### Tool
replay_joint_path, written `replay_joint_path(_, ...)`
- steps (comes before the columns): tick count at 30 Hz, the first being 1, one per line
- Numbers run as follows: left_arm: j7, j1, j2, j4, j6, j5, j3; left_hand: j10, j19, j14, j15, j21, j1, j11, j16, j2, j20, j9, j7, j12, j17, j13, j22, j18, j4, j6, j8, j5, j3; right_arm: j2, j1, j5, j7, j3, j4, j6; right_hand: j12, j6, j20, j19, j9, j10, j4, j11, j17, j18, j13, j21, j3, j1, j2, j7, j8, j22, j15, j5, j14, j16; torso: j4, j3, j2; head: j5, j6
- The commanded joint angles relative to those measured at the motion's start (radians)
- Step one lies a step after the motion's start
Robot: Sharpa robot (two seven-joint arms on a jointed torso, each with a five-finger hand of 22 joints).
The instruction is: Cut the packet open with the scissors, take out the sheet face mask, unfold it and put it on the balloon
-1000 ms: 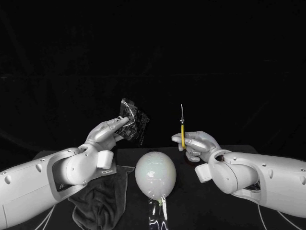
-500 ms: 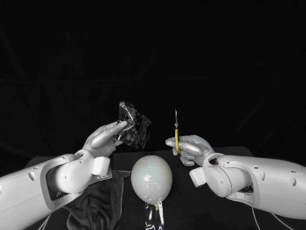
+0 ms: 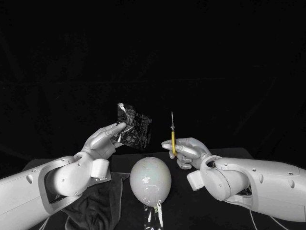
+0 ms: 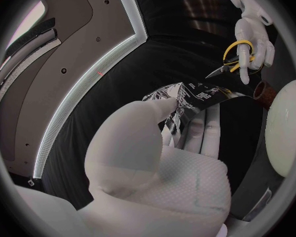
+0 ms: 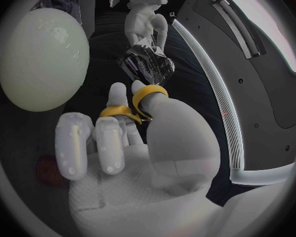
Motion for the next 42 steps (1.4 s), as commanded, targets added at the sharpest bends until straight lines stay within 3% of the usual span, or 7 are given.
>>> replay_joint_path(1, 0.014, 0.001, 0.001, 0.004, 0.028, 0.007, 0.002, -0.004, 0.014, 0.013, -0.003, -0.008, -0.006, 0.000, -0.004, 0.006, 0.000, 0.234, 0.023, -0.001, -0.003, 0.000, -0.006, 0.014, 0.001, -0.019, 0.023, 0.001, 0.009, 0.003, -0.001, -0.006, 0.015, 0.002, 0.002, 0.035, 0.560, -0.084, 0.006, 0.017, -0.005, 0.249, 0.000, -0.064, 0.176, -0.012, 0.185, 0.004, -0.009, 0.000, -0.012, 0.004, -0.001, 0.196, 0.004, 0.000, 0.084, 0.005, 0.0005, 0.0000, 0.000, -0.001, 0.002)
replay_joint_path(11, 0.012, 0.001, -0.003, 0.011, 0.037, 0.006, 0.002, 0.012, 0.044, 0.033, -0.007, -0.023, -0.020, -0.002, -0.005, 0.015, -0.006, 0.303, 0.026, 0.001, -0.006, 0.001, -0.023, 0.014, 0.006, -0.068, 0.086, 0.002, 0.027, 0.013, -0.003, -0.002, 0.022, 0.009, -0.012, 0.033, 0.562, -0.108, 0.005, 0.016, -0.020, 0.247, 0.002, -0.067, 0.178, -0.012, 0.182, 0.003, -0.025, 0.008, -0.012, 0.001, 0.000, 0.196, 0.003, 0.000, 0.085, 0.006, 0.0006, -0.0006, 0.001, -0.002, 0.001)
replay_joint_path(42, -0.002, 0.001, -0.007, 0.029, 0.047, -0.003, 0.002, 0.020, 0.063, 0.043, -0.009, -0.032, -0.027, -0.004, -0.007, 0.014, -0.011, 0.337, 0.025, 0.000, -0.007, 0.001, -0.033, 0.014, 0.006, -0.088, 0.115, 0.002, 0.040, 0.046, -0.009, 0.010, 0.023, 0.028, -0.010, 0.048, 0.564, -0.128, 0.002, 0.011, -0.033, 0.246, -0.001, -0.071, 0.183, -0.010, 0.177, -0.003, -0.038, 0.023, -0.005, -0.004, 0.001, 0.194, 0.000, 0.000, 0.085, 0.009, -0.0004, -0.0007, -0.001, -0.001, -0.002)
